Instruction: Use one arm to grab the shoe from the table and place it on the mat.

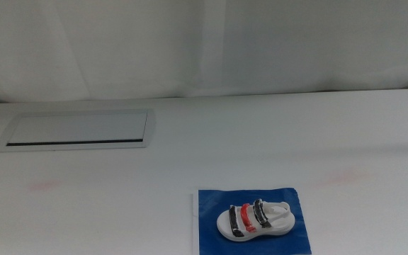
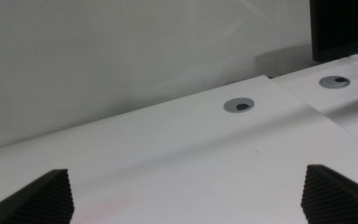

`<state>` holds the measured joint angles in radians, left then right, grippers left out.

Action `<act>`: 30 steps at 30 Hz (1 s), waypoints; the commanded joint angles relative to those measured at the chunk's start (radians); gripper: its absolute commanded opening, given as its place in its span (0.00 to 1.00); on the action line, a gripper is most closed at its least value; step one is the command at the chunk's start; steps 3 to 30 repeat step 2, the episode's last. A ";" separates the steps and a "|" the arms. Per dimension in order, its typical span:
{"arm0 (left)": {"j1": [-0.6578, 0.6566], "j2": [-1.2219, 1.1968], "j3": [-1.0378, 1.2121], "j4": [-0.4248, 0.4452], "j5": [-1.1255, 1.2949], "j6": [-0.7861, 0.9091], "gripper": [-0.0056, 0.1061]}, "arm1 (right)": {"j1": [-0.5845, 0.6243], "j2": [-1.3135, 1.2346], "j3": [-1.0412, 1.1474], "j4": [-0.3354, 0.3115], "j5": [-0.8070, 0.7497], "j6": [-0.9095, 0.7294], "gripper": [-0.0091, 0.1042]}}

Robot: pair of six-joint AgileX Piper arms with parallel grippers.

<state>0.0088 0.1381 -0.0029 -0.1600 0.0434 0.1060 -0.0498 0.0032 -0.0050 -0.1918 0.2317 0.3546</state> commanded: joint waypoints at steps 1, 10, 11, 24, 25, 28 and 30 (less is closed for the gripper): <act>0.002 -0.005 0.037 -0.005 -0.015 -0.002 0.03 | -0.009 -0.034 0.042 -0.002 0.001 -0.003 0.99; 0.002 -0.005 0.037 -0.005 -0.015 -0.002 0.03 | -0.009 -0.034 0.042 -0.002 0.001 -0.003 0.99; 0.002 -0.005 0.037 -0.005 -0.015 -0.002 0.03 | -0.009 -0.034 0.042 -0.002 0.001 -0.003 0.99; 0.002 -0.005 0.037 -0.005 -0.015 -0.002 0.03 | -0.009 -0.034 0.042 -0.002 0.001 -0.003 0.99; 0.002 -0.005 0.037 -0.005 -0.015 -0.002 0.03 | -0.009 -0.034 0.042 -0.002 0.001 -0.003 0.99; 0.002 -0.005 0.037 -0.005 -0.015 -0.002 0.03 | -0.009 -0.034 0.042 -0.002 0.001 -0.003 0.99; 0.002 -0.005 0.037 -0.005 -0.015 -0.002 0.03 | -0.009 -0.034 0.042 -0.002 0.001 -0.003 0.99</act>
